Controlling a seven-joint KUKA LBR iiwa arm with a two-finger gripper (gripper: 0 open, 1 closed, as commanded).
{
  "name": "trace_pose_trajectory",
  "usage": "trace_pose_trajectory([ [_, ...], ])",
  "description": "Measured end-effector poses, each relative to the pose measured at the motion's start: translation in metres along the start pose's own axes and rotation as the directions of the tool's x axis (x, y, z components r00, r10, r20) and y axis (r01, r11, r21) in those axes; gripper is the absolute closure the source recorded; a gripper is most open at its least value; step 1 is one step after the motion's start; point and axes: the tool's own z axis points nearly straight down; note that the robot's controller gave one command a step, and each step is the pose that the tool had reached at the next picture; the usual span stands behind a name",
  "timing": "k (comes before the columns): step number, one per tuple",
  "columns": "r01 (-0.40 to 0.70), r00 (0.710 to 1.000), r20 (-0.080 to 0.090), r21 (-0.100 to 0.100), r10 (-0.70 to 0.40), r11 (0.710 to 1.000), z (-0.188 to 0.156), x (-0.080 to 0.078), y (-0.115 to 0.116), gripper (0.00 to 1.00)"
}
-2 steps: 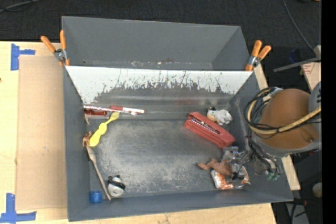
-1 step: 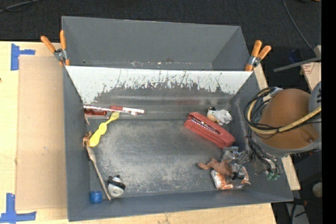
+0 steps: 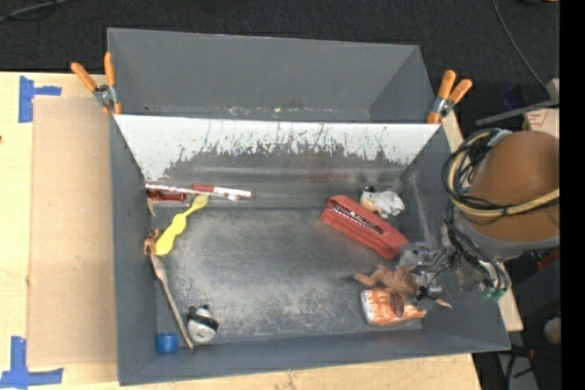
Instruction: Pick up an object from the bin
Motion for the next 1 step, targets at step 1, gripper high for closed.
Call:
trace_pose_trajectory([
  [1, 0.020, 1.000, -0.003, -0.002, -0.020, 1.000, -0.0756, -0.0119, -0.0077, 1.00],
])
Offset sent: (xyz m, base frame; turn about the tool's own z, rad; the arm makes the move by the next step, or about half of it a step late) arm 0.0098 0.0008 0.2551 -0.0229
